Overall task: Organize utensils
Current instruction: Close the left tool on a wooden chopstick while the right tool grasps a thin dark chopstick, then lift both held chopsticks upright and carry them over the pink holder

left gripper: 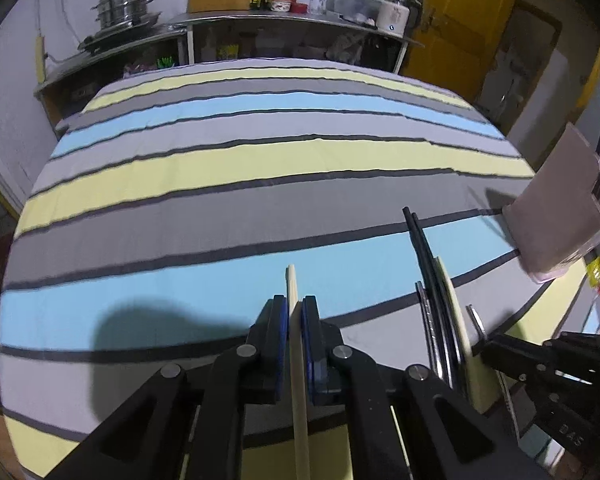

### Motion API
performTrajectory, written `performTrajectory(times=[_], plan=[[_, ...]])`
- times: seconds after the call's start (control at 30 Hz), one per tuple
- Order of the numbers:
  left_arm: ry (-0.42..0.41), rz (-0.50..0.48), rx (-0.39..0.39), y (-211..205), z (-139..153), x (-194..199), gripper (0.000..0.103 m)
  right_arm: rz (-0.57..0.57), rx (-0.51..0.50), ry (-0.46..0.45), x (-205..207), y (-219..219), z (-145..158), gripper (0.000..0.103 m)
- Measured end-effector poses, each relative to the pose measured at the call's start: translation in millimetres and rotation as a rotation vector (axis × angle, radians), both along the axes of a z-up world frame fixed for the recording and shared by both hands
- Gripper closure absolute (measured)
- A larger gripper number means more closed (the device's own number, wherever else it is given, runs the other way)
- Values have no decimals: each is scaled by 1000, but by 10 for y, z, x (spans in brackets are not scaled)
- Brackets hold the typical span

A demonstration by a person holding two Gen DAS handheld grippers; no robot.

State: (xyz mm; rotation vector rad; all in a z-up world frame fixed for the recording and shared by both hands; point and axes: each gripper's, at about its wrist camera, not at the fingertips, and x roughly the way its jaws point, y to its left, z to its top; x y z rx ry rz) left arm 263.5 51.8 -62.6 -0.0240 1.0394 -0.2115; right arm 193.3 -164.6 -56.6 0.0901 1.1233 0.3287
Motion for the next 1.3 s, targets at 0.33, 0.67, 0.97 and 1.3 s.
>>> performTrajectory(times=[0.33,0.67,0.97,1.3], plan=[[-9,-11,76,-109,15,37,98,18,6,-15,-5,-16,28,99],[-154,-27,-23,-77,723,-338,98,22,75,-126,-176,-154,463,99],[-247,-54,-102,-36,1384,-737,98,3,130,-223,-451,-393,886,99],[-307,-88,-123,-125,1815,-1062,98,-18,161,-297,-682,-608,1206,99]])
